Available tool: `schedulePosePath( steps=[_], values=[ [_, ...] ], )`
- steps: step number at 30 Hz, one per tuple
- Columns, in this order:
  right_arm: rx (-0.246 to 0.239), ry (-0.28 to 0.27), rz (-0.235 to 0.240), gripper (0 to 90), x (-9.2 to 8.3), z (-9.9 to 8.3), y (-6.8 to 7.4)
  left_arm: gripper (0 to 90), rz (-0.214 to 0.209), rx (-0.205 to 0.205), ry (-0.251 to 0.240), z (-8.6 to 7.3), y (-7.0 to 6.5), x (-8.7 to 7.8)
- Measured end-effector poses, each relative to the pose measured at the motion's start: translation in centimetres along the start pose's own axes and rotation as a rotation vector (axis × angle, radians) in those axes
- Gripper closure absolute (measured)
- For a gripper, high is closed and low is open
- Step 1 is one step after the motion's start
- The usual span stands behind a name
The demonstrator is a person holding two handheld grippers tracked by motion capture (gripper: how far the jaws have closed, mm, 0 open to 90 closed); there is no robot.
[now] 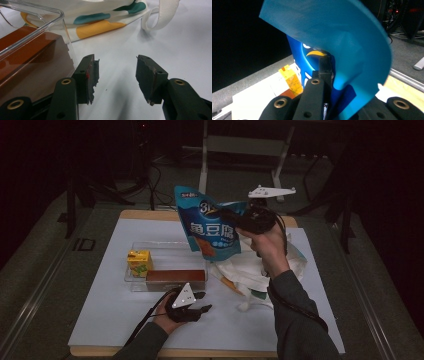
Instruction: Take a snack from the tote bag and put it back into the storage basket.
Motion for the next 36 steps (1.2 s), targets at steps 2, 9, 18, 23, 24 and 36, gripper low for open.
schedulePosePath(
  steps=[2, 9, 18, 23, 24, 36],
  values=[
    [0.000, 0.001, 0.004, 89.4, 0.4, 0.1, 0.1, 49.8, 0.001, 0.000, 0.000, 0.0, 0.0, 0.0],
    [-0.002, 0.008, 0.011, 89.4, 1.5, 0.0, 0.5, 49.9, -0.002, 0.000, 0.000, 0.0, 0.0, 0.0],
    [0.002, 0.010, 0.031, 89.4, 3.1, 0.3, 1.2, 49.9, -0.001, 0.001, 0.001, 0.0, 0.0, 0.0],
    [0.004, 0.013, 0.041, 89.3, 4.1, 0.5, 1.6, 49.9, -0.002, 0.003, 0.001, 0.0, -0.1, 0.0],
    [0.005, 0.013, 0.041, 89.3, 4.2, 0.5, 1.7, 49.9, -0.001, 0.005, 0.001, 0.0, -0.1, 0.0],
    [0.018, 0.021, 0.052, 89.3, 6.6, 0.6, 2.5, 50.1, 0.001, 0.009, 0.000, 0.0, -0.1, 0.0]
  ],
)
Point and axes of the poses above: each handheld gripper's, and its own axes: x roughly forward along the jaws, z roughly out of its top, y roughly to its left, the point moved 7 cm from there along x, roughly forward along the jaws, and after that the axes turned 3 degrees about y, right-handed, at the moved point
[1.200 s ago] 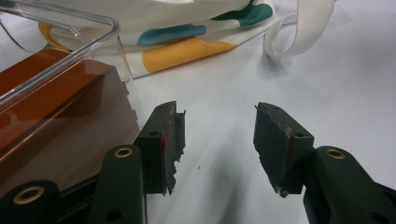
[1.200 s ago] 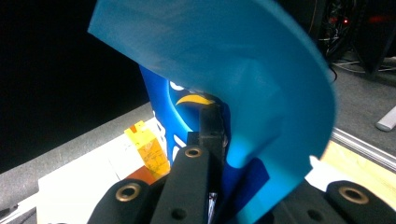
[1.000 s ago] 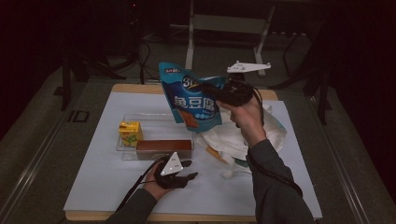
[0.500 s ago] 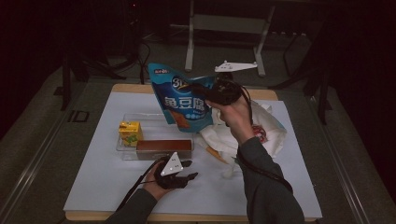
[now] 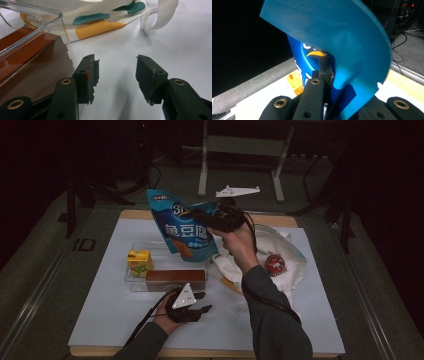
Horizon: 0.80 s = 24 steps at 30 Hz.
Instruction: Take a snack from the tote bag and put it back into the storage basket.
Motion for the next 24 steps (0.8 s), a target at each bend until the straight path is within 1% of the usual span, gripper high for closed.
schedulePosePath(
  steps=[6, 7, 8, 12, 14, 17, 18, 19, 21, 23, 24],
  values=[
    [0.015, -0.001, 0.010, 89.3, 1.4, -0.2, 0.3, 50.1, 0.000, 0.002, 0.001, 0.0, 0.0, 0.0],
    [0.015, -0.001, 0.010, 89.3, 1.4, -0.2, 0.3, 50.1, 0.000, 0.002, 0.001, 0.0, 0.0, 0.0],
    [0.021, 0.004, 0.014, 89.3, 2.0, -0.4, 0.4, 50.1, 0.000, 0.002, 0.001, 0.0, 0.0, 0.0],
    [0.030, 0.010, 0.015, 89.3, 2.9, -0.8, 0.4, 50.1, 0.001, 0.002, -0.001, 0.0, 0.0, 0.0],
    [0.029, 0.011, 0.015, 89.3, 3.1, -0.9, 0.3, 50.1, 0.001, 0.004, -0.001, 0.0, 0.0, 0.0],
    [0.026, 0.024, 0.011, 89.3, 4.2, -1.4, 0.3, 50.1, 0.003, 0.003, -0.008, 0.0, -0.1, 0.0],
    [0.026, 0.024, 0.011, 89.3, 4.2, -1.4, 0.3, 50.1, 0.003, 0.003, -0.008, 0.0, -0.1, 0.0],
    [0.038, 0.019, 0.024, 89.3, 4.8, -1.7, 0.2, 50.1, 0.002, 0.001, -0.011, 0.0, -0.1, -0.1],
    [0.039, 0.015, 0.023, 89.3, 5.1, -1.8, 0.2, 50.1, 0.002, 0.002, -0.010, 0.0, -0.1, 0.0],
    [0.030, 0.020, 0.016, 89.2, 5.5, -1.7, 0.4, 50.0, 0.002, 0.002, -0.010, 0.0, -0.1, -0.1],
    [0.034, 0.021, 0.015, 89.2, 5.7, -1.7, 0.5, 50.0, 0.003, 0.003, -0.011, 0.0, -0.1, -0.1]
  ],
)
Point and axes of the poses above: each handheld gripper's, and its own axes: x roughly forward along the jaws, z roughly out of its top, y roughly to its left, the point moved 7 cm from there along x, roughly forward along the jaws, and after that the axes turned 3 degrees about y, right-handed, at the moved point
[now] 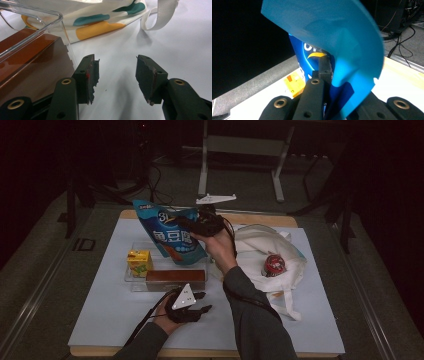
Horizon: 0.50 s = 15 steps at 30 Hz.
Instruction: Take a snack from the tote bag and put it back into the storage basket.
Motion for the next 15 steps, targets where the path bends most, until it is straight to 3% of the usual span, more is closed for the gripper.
schedulePosePath(
  steps=[15],
  values=[
    [0.038, 0.006, 0.001, 89.2, 2.8, -1.0, -0.4, 50.0, 0.000, 0.006, 0.001, 0.0, 0.0, 0.0]
  ],
)
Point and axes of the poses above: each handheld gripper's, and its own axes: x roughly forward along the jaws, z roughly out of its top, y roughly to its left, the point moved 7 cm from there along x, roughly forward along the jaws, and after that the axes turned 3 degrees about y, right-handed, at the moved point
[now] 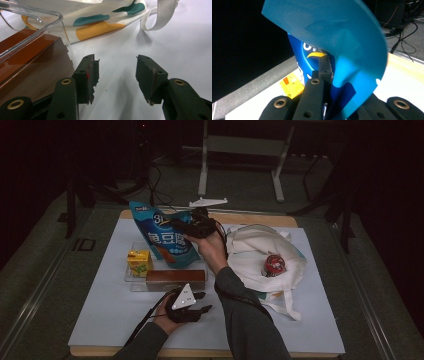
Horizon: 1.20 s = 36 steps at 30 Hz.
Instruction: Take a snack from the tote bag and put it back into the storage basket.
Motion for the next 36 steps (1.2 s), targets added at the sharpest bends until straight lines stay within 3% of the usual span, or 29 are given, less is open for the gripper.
schedulePosePath(
  steps=[8, 13, 18, 29, 33, 36],
  values=[
    [0.021, 0.011, -0.026, 88.9, 1.2, -1.1, -0.5, 50.0, 0.003, 0.000, -0.003, 0.0, 0.0, 0.0],
    [0.069, -0.015, -0.006, 88.3, 1.0, -1.8, -1.8, 50.0, 0.006, 0.001, -0.002, 0.0, 0.0, 0.0],
    [0.067, 0.003, -0.024, 86.6, 0.3, -2.5, -2.9, 50.0, 0.004, 0.001, 0.001, 0.0, 0.0, 0.0],
    [-0.023, 0.061, -0.066, 72.2, -1.1, -3.0, -3.2, 49.9, 0.005, 0.002, 0.003, 0.0, 0.0, 0.0],
    [-0.079, 0.109, -0.087, 68.8, -1.9, -4.2, -3.4, 49.8, 0.005, 0.002, 0.005, 0.0, 0.0, 0.0],
    [-0.099, 0.134, -0.071, 68.6, -2.4, -5.0, -3.5, 49.8, 0.006, 0.001, 0.006, 0.0, 0.0, 0.1]
  ],
)
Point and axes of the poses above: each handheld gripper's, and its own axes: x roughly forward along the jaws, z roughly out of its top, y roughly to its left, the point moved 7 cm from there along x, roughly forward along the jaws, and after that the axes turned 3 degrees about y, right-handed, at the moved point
